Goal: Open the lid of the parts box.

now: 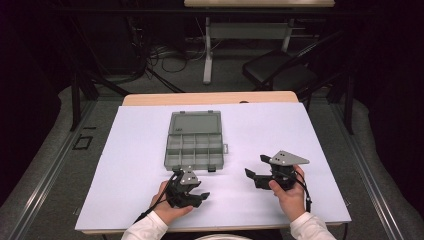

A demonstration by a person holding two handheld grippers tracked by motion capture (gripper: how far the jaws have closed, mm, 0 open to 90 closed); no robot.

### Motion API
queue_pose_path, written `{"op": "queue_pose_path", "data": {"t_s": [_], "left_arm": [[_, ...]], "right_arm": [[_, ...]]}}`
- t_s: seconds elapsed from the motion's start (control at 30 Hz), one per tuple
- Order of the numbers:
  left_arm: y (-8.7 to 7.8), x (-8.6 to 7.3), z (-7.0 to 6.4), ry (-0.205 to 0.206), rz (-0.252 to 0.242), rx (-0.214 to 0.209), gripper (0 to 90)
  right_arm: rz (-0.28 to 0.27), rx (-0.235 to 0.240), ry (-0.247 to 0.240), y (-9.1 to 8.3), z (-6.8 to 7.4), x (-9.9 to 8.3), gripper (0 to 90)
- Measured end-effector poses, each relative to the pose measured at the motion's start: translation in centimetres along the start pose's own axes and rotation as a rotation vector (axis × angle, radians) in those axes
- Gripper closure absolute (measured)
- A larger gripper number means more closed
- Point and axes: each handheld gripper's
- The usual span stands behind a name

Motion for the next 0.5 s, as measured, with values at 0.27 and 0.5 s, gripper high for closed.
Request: {"op": "queue_pose_path", "data": {"t_s": [0.27,0.5], "left_arm": [[0.31,0.04,-0.68,0.036,0.01,0.006,55.9],[0.41,0.05,-1.02,0.05,0.039,0.0,63.0]], "right_arm": [[-0.002,0.003,0.009,0.12,-0.09,-0.1,22.7],[0.011,0.006,0.011,0.16,-0.13,-0.13,22.7]]}}
Point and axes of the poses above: each handheld gripper's, and its own axes: y roughly forward along the jaws, x roughly out of its top, z roughly to its left, and after that the axes turned 13 degrees about x, right-handed
